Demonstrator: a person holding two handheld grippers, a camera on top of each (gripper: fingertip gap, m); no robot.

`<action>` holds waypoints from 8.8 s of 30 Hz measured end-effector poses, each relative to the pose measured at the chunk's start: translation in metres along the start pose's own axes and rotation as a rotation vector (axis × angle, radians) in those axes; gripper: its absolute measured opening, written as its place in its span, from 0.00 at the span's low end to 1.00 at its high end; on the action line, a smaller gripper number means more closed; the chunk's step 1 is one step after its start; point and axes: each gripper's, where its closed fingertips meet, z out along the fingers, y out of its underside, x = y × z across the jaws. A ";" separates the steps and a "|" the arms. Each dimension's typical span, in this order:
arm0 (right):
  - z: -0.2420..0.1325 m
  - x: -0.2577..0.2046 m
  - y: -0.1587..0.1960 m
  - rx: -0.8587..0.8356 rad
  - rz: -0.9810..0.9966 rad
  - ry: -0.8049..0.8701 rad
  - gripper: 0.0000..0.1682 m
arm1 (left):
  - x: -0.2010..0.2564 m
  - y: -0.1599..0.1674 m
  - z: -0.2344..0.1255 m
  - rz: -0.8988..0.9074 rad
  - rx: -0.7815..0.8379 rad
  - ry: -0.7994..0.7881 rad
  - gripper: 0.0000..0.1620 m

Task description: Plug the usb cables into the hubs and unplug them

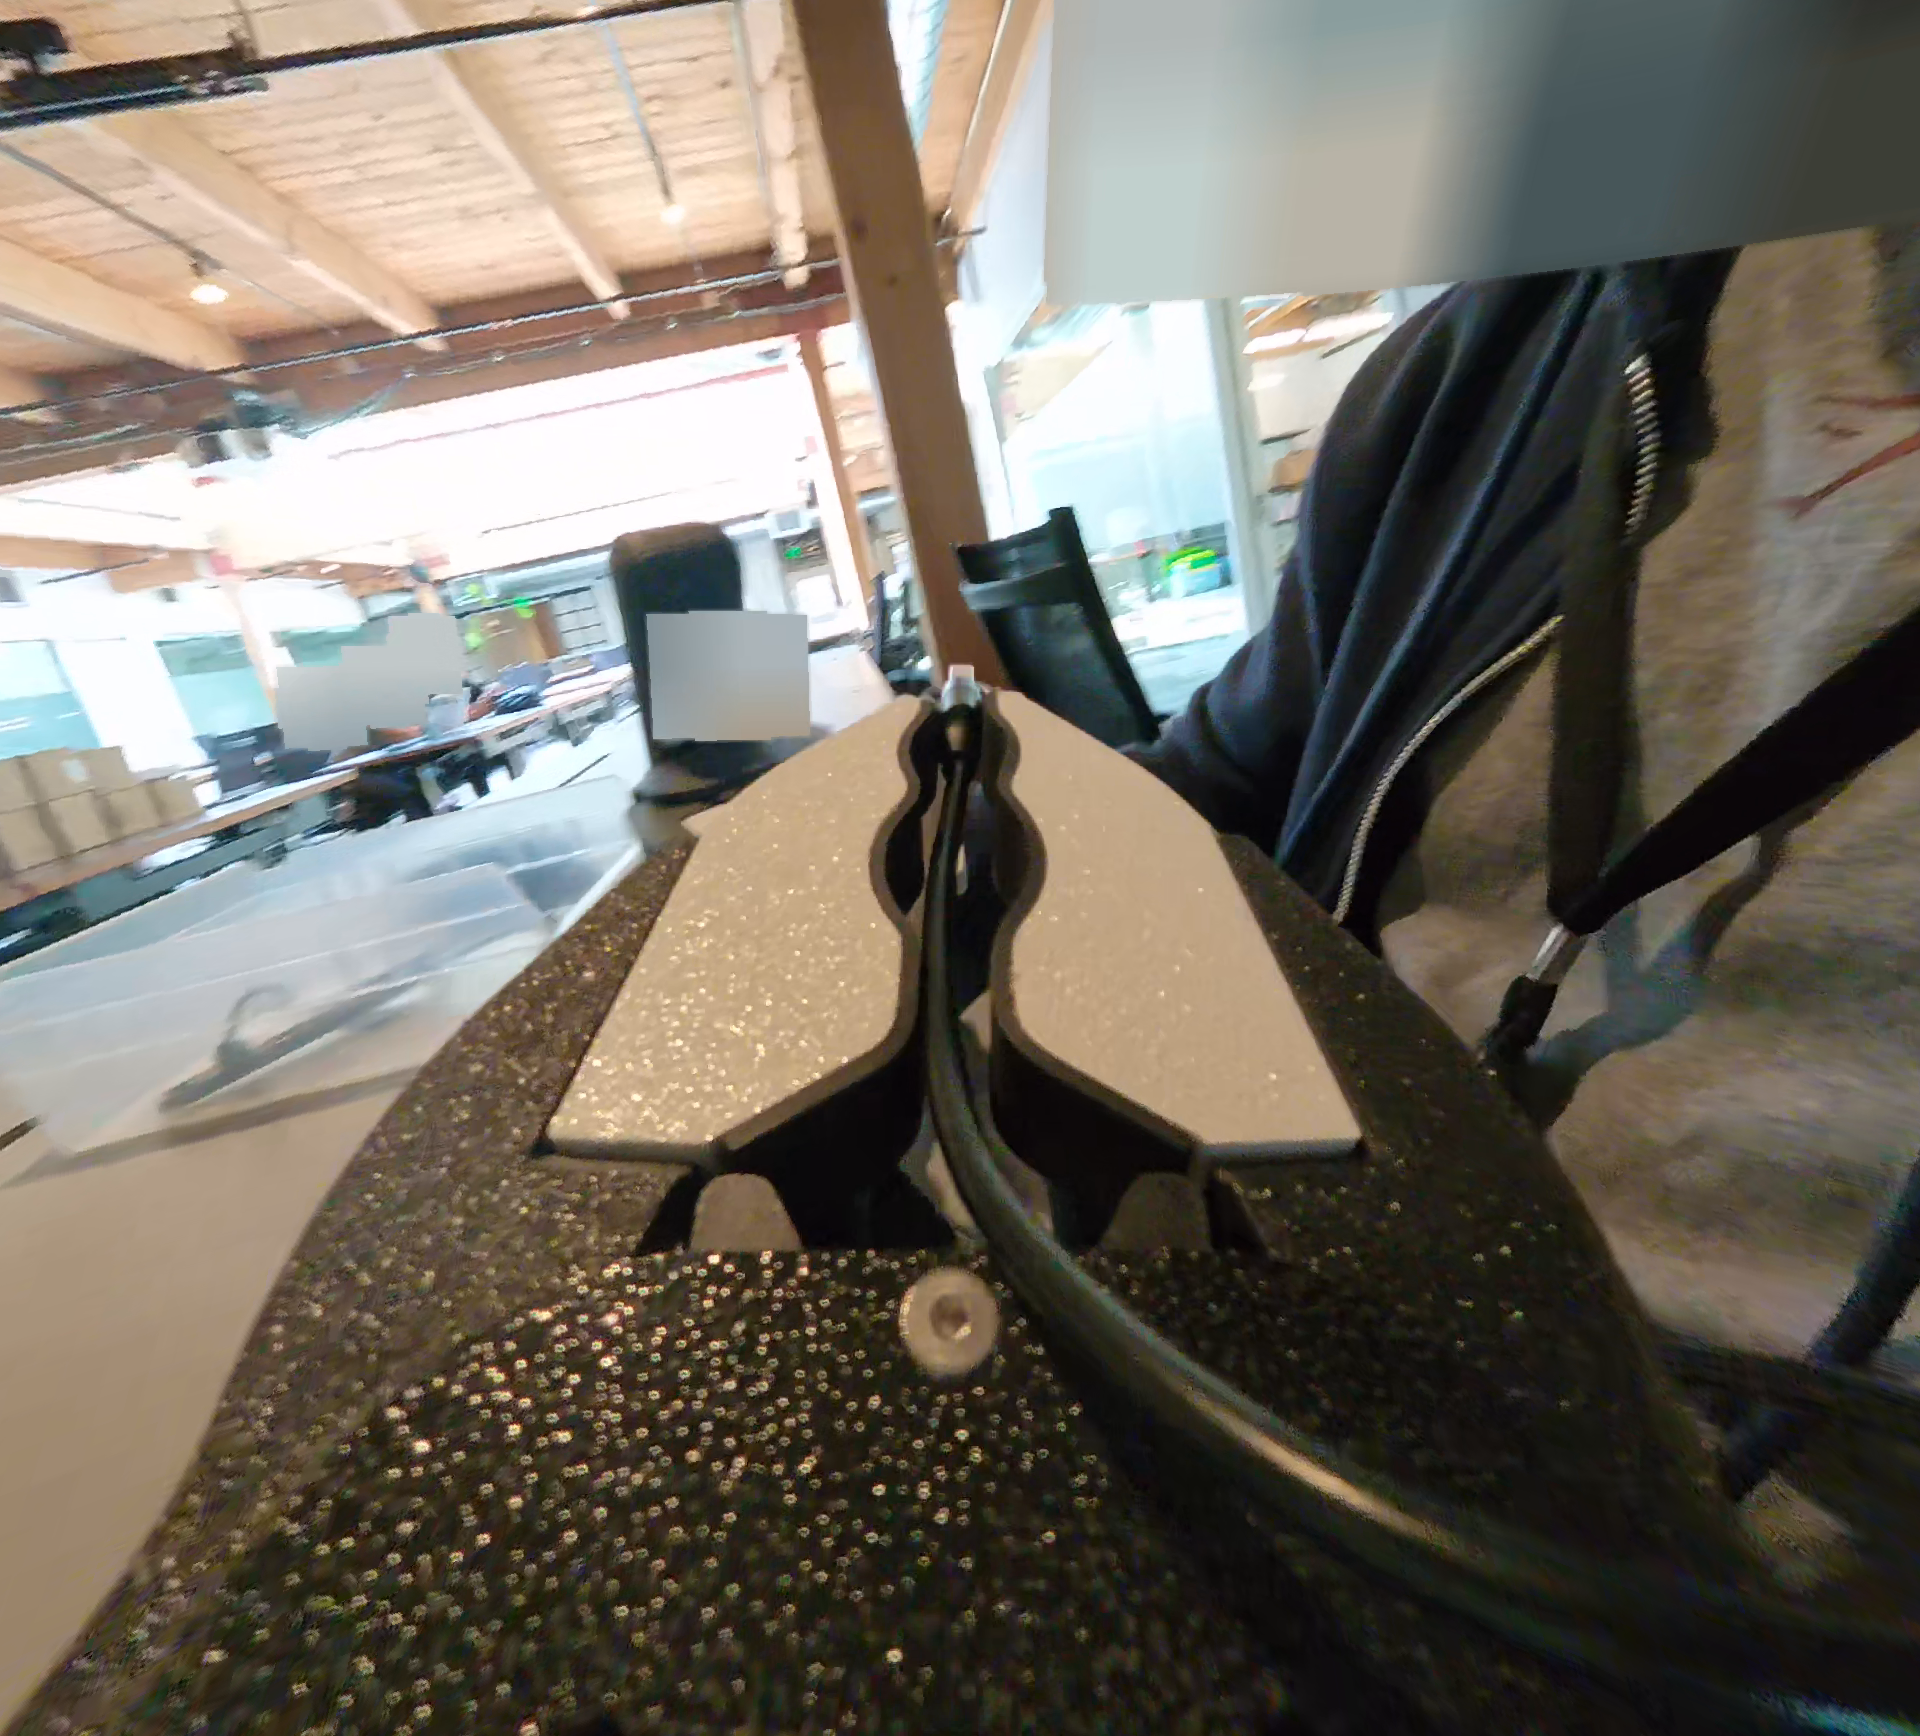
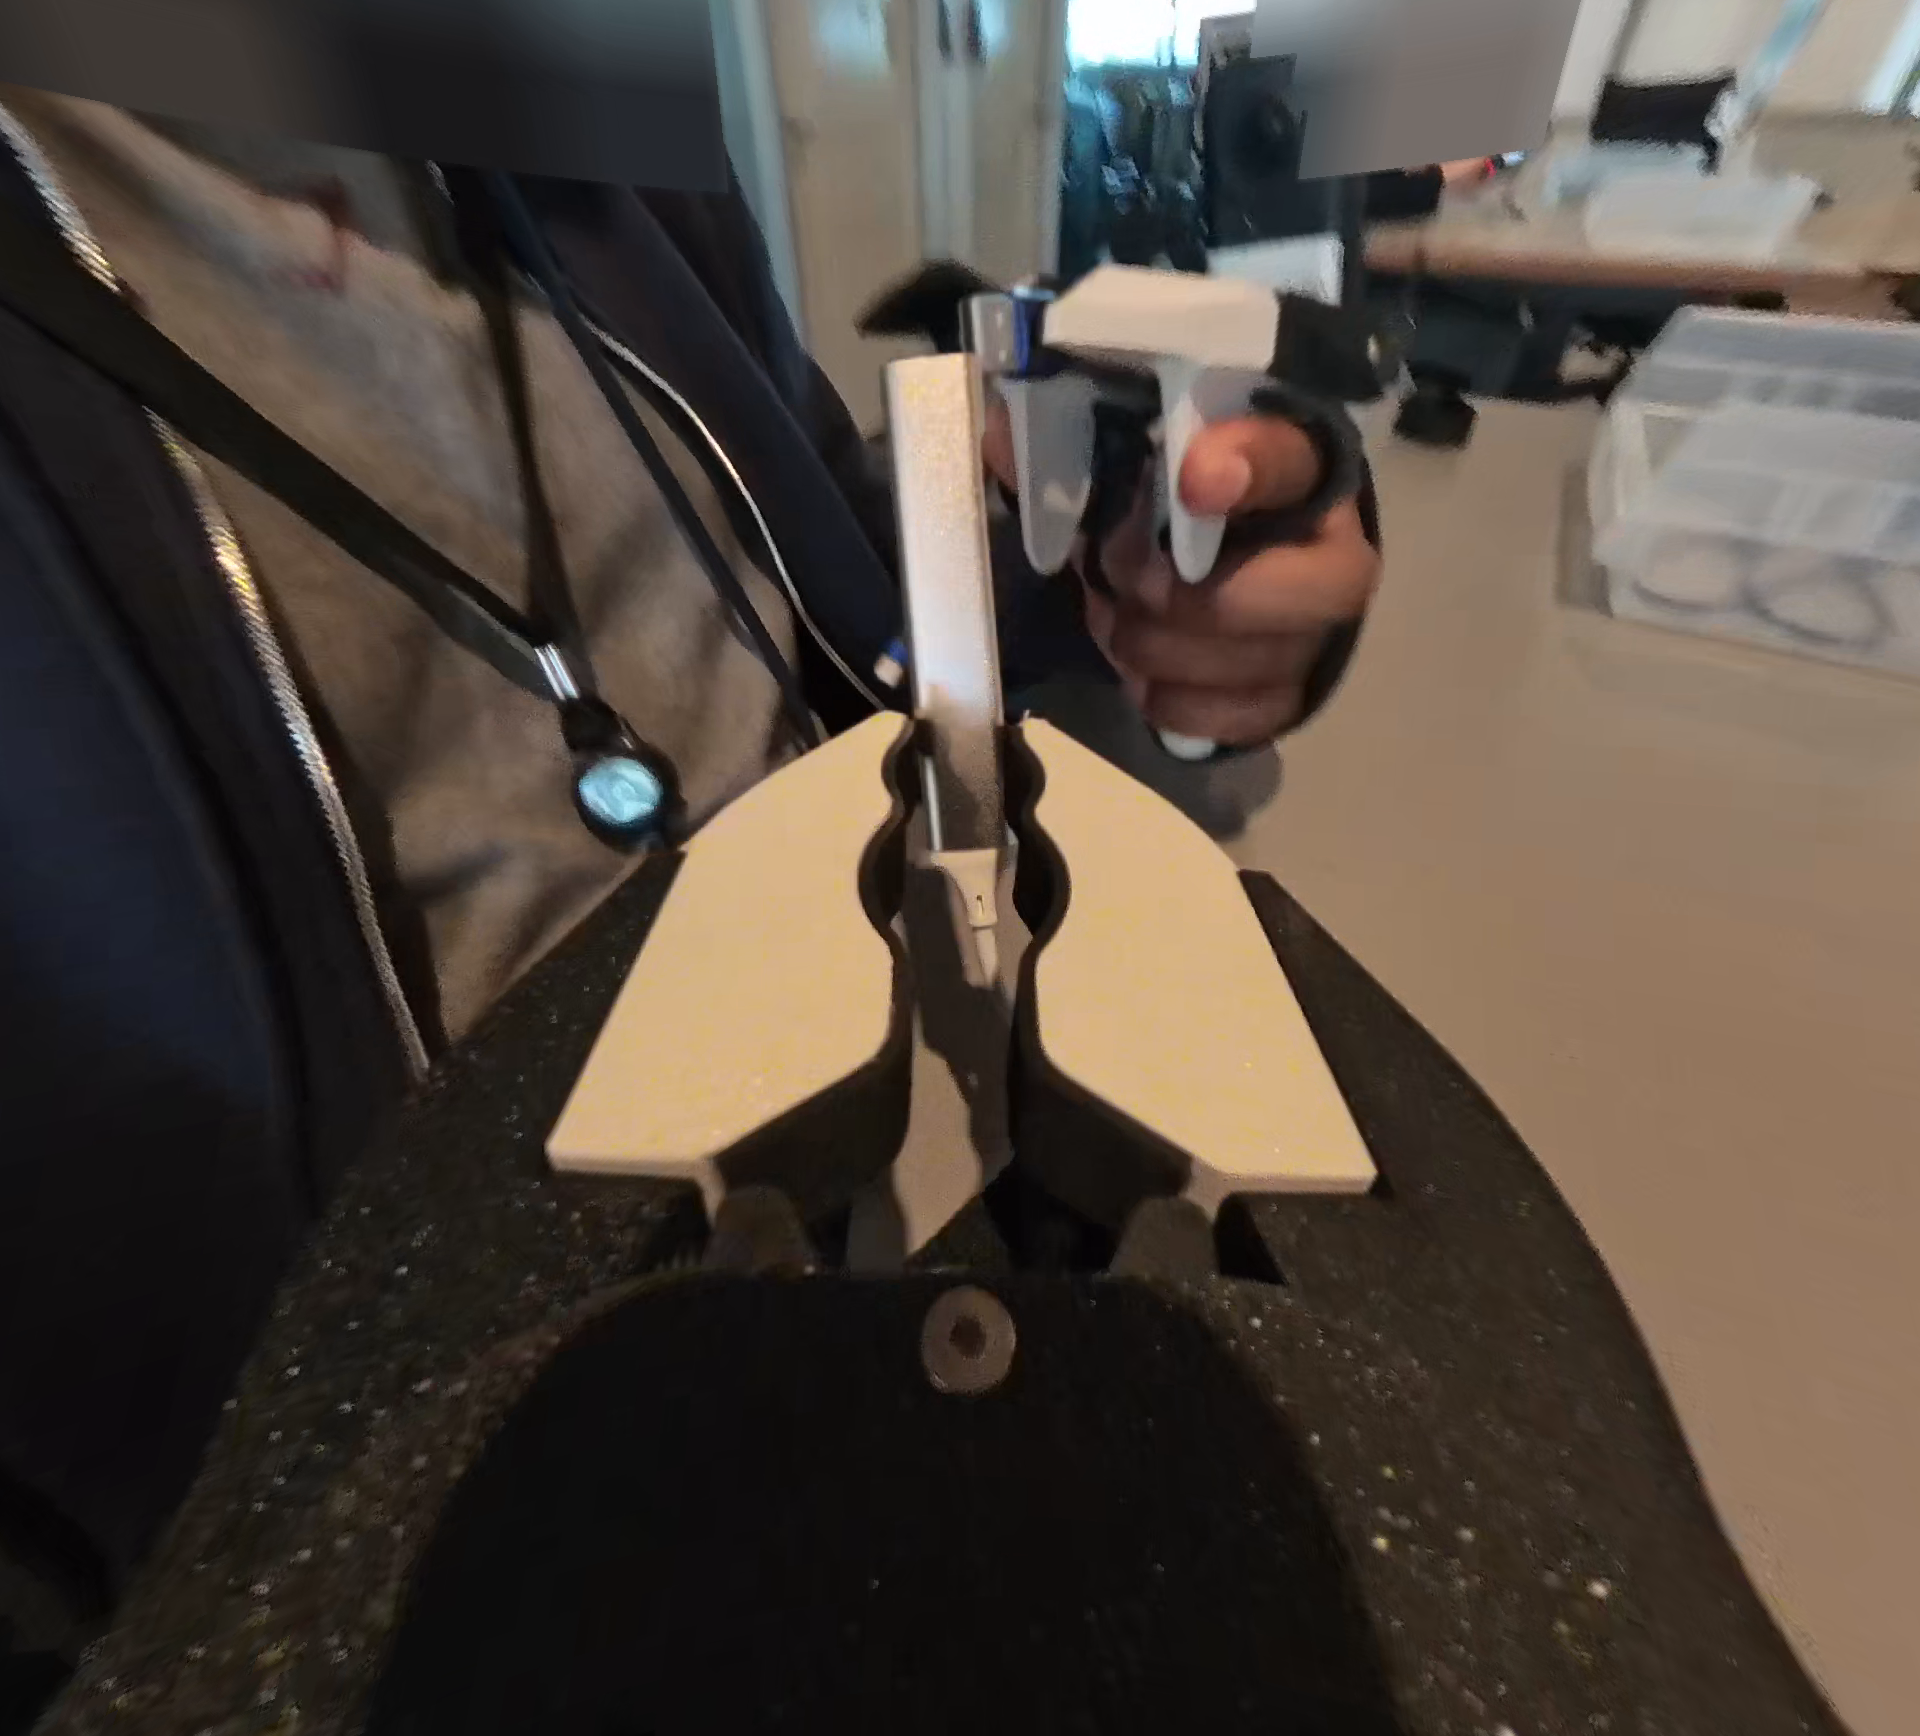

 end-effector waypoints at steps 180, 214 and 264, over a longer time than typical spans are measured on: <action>-0.044 0.024 -0.064 0.373 -0.401 0.363 0.04 | -0.062 0.032 0.052 0.237 -0.291 -0.164 0.05; -0.047 0.049 -0.028 0.038 -0.291 0.501 0.06 | -0.078 0.072 0.039 0.047 -0.493 -0.184 0.05; -0.112 -0.014 0.127 -0.815 0.186 0.744 0.10 | -0.065 0.114 -0.002 -0.145 -0.642 -0.295 0.05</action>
